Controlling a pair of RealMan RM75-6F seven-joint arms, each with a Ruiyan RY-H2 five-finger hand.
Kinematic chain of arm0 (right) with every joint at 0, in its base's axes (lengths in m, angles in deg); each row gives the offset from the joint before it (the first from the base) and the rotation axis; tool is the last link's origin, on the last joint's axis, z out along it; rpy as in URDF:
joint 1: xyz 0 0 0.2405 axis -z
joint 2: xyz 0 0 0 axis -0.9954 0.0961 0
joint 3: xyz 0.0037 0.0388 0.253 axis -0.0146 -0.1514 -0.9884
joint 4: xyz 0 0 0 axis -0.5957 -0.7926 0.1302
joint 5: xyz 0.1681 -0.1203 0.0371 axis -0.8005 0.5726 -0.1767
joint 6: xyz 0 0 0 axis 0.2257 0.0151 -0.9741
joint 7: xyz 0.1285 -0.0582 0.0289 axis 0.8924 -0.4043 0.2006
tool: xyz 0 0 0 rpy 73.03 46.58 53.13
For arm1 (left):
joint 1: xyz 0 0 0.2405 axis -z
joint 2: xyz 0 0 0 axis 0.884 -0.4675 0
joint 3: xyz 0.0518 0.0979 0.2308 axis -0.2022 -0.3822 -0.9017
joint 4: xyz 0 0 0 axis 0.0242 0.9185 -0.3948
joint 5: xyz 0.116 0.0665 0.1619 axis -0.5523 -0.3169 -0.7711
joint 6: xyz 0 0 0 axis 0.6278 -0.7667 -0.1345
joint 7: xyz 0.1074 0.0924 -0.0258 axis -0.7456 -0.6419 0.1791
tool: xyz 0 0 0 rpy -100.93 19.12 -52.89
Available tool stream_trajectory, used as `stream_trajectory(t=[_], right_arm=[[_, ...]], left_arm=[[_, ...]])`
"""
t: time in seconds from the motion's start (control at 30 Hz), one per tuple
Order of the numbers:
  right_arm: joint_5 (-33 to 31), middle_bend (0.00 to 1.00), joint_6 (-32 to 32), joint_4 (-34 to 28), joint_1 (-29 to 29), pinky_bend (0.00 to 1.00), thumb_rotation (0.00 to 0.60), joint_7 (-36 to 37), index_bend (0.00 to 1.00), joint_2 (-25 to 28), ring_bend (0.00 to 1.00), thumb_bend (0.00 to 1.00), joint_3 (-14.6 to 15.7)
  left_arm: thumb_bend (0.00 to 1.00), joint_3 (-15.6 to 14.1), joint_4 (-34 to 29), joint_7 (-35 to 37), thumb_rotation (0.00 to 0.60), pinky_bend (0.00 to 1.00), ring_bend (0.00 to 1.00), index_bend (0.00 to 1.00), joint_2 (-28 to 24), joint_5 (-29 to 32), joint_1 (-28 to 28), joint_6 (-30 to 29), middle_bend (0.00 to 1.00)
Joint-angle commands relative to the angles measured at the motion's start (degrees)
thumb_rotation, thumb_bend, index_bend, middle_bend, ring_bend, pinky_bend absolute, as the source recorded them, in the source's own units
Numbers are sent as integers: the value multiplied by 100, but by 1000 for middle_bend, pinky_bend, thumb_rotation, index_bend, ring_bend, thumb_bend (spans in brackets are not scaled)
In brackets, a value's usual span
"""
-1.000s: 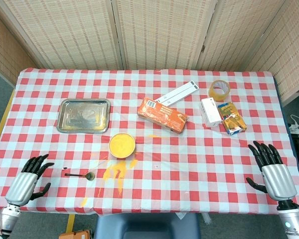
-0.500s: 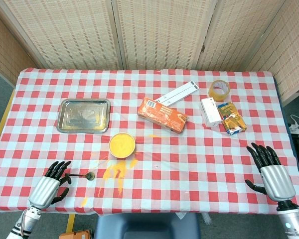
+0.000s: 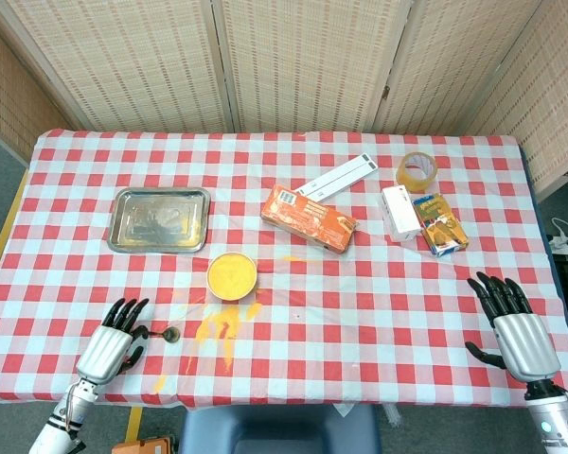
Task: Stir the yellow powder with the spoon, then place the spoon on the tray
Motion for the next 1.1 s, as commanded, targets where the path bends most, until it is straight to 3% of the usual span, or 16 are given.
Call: stream_trajectory(t=[0.03,0.83,1.1], right_arm=[[-14,0,14,-4,-4,0,600,-9,0,0,0,86,-1],[-114,0,83,-25,-18,0,600,-31,0,22,0,86,-20],[-134,0,72,-29,-13,0,600,-30,0,27,0,86,-32]], left_arm=[[420,30,131,13,600,34,0,484,107,27,63,12,0],[419,44,607,-49,600,34,0,493,585,153,351,191,9],[420,14,587,-60,600,35,0,554,577,198,383,199,32]])
